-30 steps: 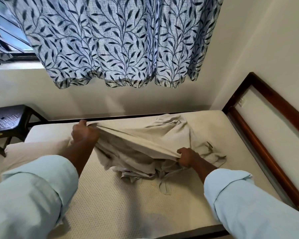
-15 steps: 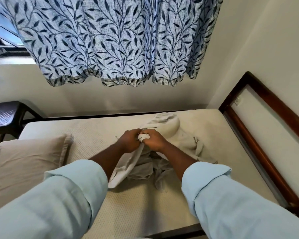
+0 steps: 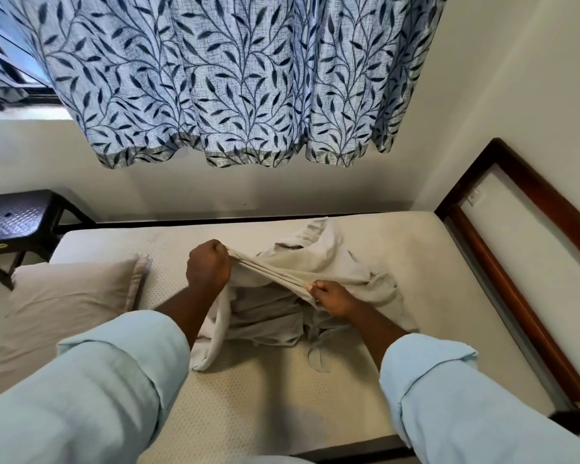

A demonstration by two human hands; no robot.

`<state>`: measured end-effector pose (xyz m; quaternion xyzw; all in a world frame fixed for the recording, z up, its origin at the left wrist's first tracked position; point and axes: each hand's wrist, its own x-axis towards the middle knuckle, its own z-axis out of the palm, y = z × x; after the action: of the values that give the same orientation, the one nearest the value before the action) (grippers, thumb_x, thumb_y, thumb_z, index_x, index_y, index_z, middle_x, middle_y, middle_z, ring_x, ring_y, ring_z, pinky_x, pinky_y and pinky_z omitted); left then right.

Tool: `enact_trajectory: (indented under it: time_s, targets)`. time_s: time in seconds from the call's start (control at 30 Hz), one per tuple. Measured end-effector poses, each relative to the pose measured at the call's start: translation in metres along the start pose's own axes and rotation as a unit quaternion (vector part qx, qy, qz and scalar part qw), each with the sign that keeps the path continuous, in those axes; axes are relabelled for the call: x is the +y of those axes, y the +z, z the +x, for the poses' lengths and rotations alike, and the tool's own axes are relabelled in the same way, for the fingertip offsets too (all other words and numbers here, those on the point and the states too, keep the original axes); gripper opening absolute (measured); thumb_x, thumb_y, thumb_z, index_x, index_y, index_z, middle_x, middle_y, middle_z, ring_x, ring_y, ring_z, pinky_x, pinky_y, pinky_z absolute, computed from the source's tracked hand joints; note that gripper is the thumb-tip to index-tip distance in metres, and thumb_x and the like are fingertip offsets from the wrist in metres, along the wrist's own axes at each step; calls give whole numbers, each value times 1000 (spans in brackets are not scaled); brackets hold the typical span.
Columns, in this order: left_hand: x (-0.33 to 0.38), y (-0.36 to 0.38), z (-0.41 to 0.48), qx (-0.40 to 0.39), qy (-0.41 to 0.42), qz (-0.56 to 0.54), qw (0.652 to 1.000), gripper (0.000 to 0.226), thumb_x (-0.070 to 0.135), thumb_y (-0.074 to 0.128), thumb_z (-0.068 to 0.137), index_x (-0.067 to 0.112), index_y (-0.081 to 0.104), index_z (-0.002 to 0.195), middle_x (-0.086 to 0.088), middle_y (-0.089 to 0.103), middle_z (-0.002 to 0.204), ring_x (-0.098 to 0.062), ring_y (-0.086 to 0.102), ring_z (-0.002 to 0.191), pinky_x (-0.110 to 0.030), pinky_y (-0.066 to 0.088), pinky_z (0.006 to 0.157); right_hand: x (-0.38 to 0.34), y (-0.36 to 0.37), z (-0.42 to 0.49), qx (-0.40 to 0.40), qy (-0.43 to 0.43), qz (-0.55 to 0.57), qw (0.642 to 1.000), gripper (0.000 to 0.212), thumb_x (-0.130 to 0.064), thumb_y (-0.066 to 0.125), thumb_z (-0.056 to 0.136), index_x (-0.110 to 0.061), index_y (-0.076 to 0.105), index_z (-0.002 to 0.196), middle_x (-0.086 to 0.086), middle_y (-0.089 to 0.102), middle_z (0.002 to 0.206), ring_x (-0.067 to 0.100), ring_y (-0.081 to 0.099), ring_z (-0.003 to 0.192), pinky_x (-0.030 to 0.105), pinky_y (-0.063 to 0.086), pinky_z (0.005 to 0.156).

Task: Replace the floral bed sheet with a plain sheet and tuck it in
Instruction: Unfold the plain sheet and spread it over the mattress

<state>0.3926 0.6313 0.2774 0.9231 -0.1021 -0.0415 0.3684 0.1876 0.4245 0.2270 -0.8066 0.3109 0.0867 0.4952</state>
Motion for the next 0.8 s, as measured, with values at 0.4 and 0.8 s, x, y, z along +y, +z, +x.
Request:
enact_trajectory:
  time_s: [0.4, 0.8]
  targets:
    - [15, 8, -12, -275, 203, 32, 939, 77, 51, 73, 73, 22, 47, 138, 3, 58, 125, -15, 55, 112, -34, 48, 92, -96, -1, 26, 18, -51, 102, 993, 53, -58, 49, 100, -15, 70, 125, 5, 69, 128, 23, 63, 118, 43, 47, 107]
    - [26, -8, -2, -63, 132, 14, 989, 20, 5, 56, 84, 8, 74, 91, -15, 73, 94, -34, 68, 90, -27, 43, 72, -34, -17, 17, -48, -12, -293, 955, 62, -34, 71, 91, -10, 50, 143, 15, 58, 140, 33, 58, 124, 35, 47, 100]
